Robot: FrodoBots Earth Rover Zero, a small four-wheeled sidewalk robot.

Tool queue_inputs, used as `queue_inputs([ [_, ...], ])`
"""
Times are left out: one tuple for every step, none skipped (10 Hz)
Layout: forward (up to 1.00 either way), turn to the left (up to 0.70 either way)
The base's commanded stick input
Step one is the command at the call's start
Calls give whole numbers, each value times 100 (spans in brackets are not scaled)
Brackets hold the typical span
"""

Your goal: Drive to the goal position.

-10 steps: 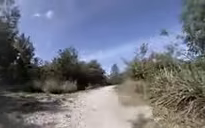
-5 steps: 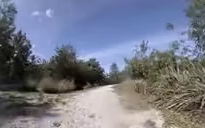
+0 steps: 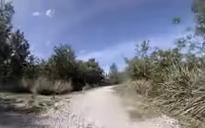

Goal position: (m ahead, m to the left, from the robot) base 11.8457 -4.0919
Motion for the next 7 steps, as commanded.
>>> queue_inputs([
  [70,0],
  [70,0],
  [70,0],
  [70,0],
  [70,0],
  [70,0],
  [70,0],
])
